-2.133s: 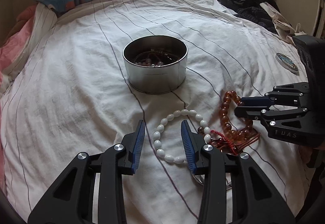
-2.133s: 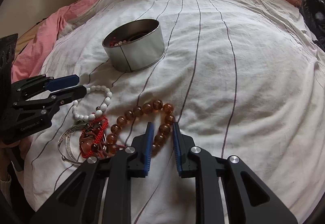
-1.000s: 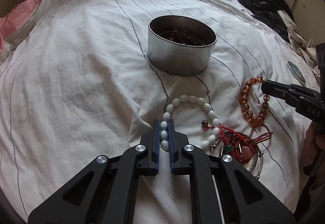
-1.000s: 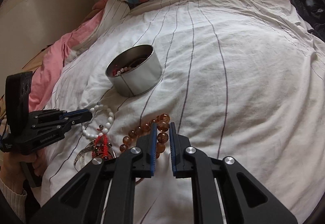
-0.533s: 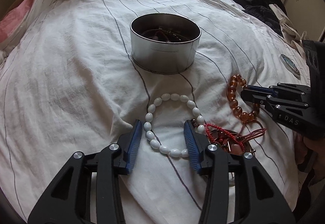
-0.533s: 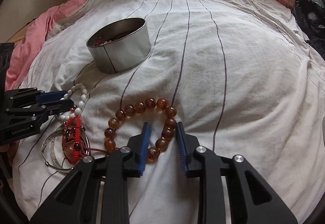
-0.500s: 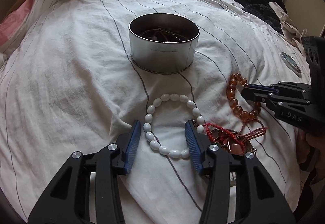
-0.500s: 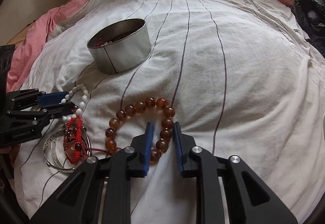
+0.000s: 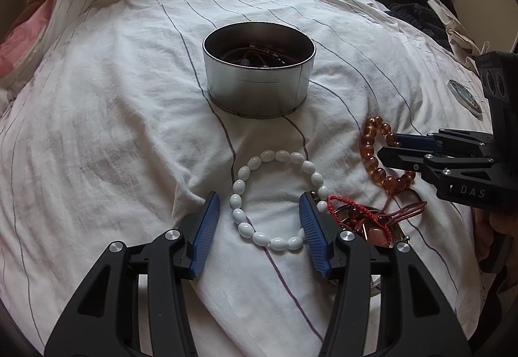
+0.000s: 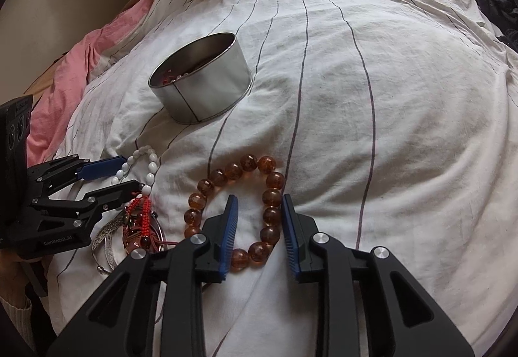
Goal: Organize jewelry
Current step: 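Lift the white bead bracelet with the left tool while the right lifts the amber beads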
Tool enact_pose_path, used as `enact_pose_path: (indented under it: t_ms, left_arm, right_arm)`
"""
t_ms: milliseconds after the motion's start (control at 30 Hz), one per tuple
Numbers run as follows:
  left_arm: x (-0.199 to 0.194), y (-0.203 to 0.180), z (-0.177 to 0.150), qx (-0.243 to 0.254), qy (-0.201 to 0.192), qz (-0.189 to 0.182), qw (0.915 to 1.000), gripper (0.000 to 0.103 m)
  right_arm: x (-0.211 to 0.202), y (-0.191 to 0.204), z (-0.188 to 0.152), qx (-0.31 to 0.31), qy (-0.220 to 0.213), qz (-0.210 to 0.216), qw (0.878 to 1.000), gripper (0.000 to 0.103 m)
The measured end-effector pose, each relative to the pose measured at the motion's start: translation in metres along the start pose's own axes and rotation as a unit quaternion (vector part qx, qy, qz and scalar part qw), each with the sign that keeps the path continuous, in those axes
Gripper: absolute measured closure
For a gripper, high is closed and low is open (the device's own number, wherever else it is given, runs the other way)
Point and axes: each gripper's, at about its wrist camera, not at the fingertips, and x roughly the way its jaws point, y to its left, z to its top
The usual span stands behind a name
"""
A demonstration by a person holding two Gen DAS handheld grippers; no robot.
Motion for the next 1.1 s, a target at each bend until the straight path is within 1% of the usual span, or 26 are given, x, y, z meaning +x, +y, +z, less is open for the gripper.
enact_pose_path:
  t_ms: [33, 100, 200, 300, 367, 467, 533, 600, 667, 733, 800, 867, 933, 967, 1000, 1033, 1067, 1100]
  left_arm:
    - [0.000, 0.000, 0.000, 0.000, 0.000, 0.000, 1.0000, 0.054]
    - [0.000, 0.000, 0.000, 0.001, 0.000, 0.001, 1.0000, 0.053]
    - [0.000, 0.000, 0.000, 0.001, 0.000, 0.002, 1.0000, 0.053]
    - [0.000, 0.000, 0.000, 0.001, 0.000, 0.001, 1.0000, 0.053]
    - [0.000, -0.001, 0.000, 0.001, 0.000, 0.002, 1.0000, 0.053]
    - [0.000, -0.001, 0.000, 0.001, 0.000, 0.002, 1.0000, 0.052]
    - [0.000, -0.001, 0.000, 0.002, 0.000, 0.002, 1.0000, 0.052]
    - [0.000, -0.001, 0.000, 0.002, 0.000, 0.002, 1.0000, 0.052]
    - [0.000, -0.001, 0.000, 0.002, 0.000, 0.002, 1.0000, 0.051]
    - [0.000, -0.001, 0.000, 0.002, 0.000, 0.002, 1.0000, 0.051]
    - [0.000, -0.001, 0.000, 0.002, 0.000, 0.002, 1.0000, 0.051]
    - [0.000, -0.001, 0.000, 0.002, 0.000, 0.002, 1.0000, 0.051]
    - [-0.001, -0.001, 0.000, 0.002, -0.001, 0.002, 1.0000, 0.051]
    - [-0.001, -0.001, -0.001, 0.001, -0.003, 0.001, 1.0000, 0.052]
    - [-0.002, -0.001, 0.000, -0.001, -0.004, 0.000, 1.0000, 0.059]
    - [-0.003, 0.000, 0.000, -0.002, -0.004, -0.002, 1.0000, 0.077]
    - [-0.004, 0.001, 0.000, -0.004, -0.006, -0.006, 1.0000, 0.083]
    - [-0.006, 0.004, 0.001, -0.010, -0.009, -0.015, 0.9998, 0.094]
  right_arm:
    - [0.001, 0.000, 0.000, -0.002, 0.001, 0.002, 1.000, 0.069]
    - [0.002, 0.002, 0.000, -0.007, 0.002, 0.004, 1.000, 0.061]
    - [0.003, 0.005, -0.001, -0.014, 0.002, 0.003, 1.000, 0.057]
    - [0.002, 0.002, 0.000, -0.002, 0.002, 0.015, 1.000, 0.055]
    - [0.002, 0.002, 0.000, 0.000, 0.001, 0.015, 1.000, 0.055]
    - [0.002, 0.005, -0.001, -0.008, 0.001, 0.005, 1.000, 0.056]
    - [0.001, 0.003, -0.001, -0.002, 0.000, 0.002, 1.000, 0.061]
    - [0.000, -0.001, 0.000, 0.007, -0.002, 0.001, 1.000, 0.072]
    - [0.000, -0.003, 0.000, 0.012, -0.001, 0.003, 1.000, 0.075]
    - [0.001, -0.002, 0.000, 0.009, 0.000, 0.000, 1.000, 0.075]
    - [0.002, -0.002, 0.001, 0.010, 0.001, 0.004, 1.000, 0.070]
    - [0.002, -0.001, 0.001, 0.007, 0.002, 0.003, 1.000, 0.069]
    - [0.002, 0.000, 0.000, 0.002, 0.001, -0.001, 1.000, 0.069]
    - [0.002, 0.000, 0.000, 0.003, 0.000, -0.001, 1.000, 0.072]
    - [0.001, 0.000, 0.000, 0.006, -0.001, -0.001, 1.000, 0.081]
    - [0.000, -0.002, 0.001, 0.011, -0.002, 0.005, 1.000, 0.087]
    - [-0.001, -0.005, 0.000, 0.020, -0.003, 0.017, 1.000, 0.091]
    - [-0.003, -0.008, 0.001, 0.033, -0.005, 0.034, 0.999, 0.091]
